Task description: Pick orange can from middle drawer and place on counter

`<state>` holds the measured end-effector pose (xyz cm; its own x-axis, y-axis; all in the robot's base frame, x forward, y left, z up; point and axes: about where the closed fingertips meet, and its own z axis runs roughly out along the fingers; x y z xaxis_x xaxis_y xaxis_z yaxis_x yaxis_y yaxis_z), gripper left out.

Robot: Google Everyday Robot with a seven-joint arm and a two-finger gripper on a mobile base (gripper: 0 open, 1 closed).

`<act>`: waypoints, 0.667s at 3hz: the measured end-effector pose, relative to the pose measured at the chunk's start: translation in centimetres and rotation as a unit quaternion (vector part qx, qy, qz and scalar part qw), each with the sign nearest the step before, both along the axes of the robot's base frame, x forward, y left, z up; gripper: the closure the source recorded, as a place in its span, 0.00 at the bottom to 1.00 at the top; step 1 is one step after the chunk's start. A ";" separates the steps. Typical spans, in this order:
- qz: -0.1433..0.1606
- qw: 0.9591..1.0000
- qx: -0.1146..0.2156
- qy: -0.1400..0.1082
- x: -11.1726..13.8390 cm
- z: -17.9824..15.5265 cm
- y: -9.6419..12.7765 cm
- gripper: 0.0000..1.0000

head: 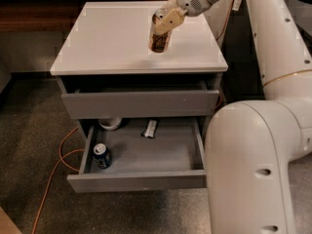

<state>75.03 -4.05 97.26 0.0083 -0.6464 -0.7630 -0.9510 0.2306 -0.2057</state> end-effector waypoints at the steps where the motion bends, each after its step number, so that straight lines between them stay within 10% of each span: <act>1: -0.036 0.999 0.007 0.020 1.7 -0.3 0.8 1.00; 2: -0.063 0.997 0.012 0.050 2.9 -1.6 1.4 1.00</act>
Offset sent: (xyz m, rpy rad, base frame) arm 0.0910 -0.0025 0.0097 0.0311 0.1703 -0.1918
